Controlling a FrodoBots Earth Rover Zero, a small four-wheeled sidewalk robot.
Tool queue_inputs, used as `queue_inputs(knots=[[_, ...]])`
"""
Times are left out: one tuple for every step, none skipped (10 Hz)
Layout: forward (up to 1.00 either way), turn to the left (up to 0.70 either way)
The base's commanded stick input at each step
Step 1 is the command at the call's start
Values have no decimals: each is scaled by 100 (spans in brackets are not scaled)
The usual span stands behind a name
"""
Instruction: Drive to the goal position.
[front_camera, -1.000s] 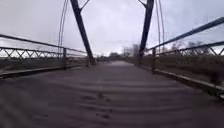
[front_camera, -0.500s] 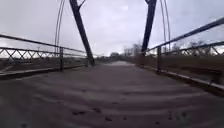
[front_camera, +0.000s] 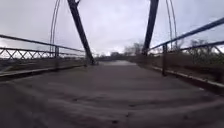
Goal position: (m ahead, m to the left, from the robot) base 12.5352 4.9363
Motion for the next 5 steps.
queue_inputs(knots=[[100, 0], [100, 0], [100, 0], [100, 0], [100, 0]])
